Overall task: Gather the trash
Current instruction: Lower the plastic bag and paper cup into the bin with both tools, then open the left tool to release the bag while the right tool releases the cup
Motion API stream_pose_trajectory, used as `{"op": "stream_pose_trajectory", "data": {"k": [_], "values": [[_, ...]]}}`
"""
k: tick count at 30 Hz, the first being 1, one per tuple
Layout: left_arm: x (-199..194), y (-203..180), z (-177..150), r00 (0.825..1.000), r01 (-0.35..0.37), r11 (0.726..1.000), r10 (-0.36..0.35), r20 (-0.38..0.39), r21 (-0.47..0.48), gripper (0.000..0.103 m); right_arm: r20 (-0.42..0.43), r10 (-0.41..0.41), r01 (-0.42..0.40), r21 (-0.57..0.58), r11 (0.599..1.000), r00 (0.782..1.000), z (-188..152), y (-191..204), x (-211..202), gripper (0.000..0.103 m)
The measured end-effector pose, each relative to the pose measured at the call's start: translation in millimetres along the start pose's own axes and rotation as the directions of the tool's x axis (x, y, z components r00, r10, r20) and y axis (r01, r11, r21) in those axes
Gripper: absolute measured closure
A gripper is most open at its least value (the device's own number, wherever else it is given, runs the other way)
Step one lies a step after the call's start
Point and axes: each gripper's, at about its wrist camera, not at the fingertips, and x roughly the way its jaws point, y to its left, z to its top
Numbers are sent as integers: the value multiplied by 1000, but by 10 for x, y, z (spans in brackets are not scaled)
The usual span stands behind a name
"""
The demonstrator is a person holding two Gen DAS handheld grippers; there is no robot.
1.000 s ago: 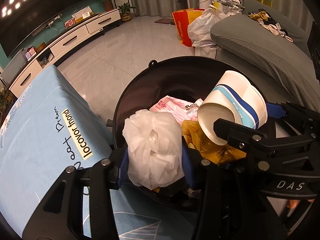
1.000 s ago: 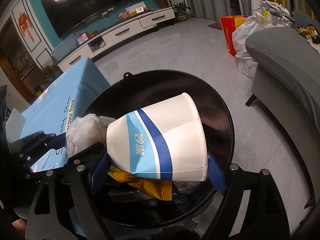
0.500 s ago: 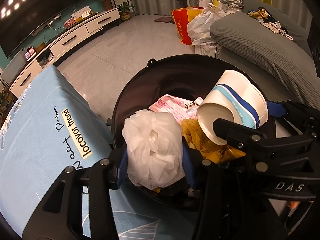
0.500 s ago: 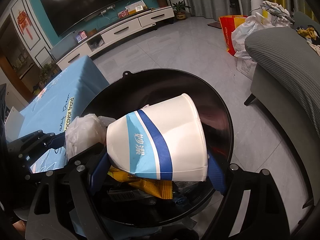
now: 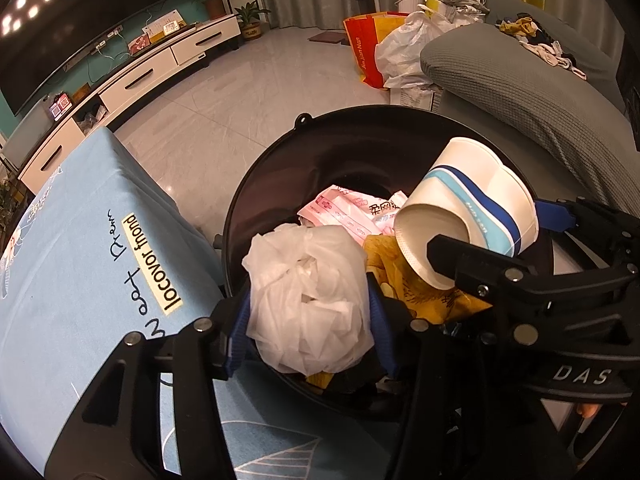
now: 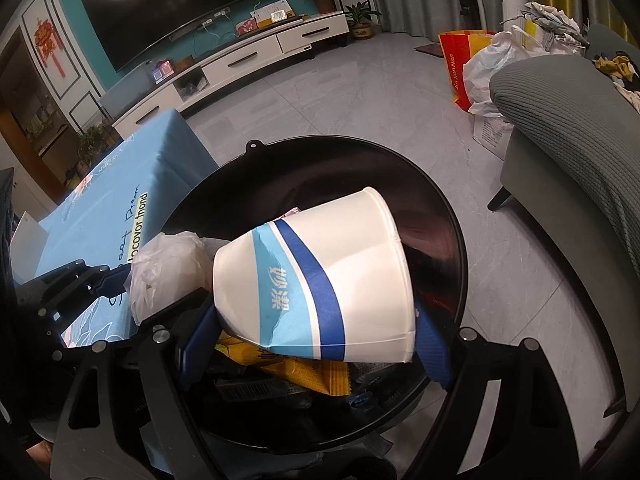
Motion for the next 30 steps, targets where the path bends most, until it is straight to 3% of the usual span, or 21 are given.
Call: {"op": "stream_pose_trajectory", "data": {"k": [30], "values": [[-16, 7, 2, 1000, 1, 1000, -1, 0, 3, 44, -7, -1, 1, 1, 1000, 1000, -19, -15, 8, 20]]}}
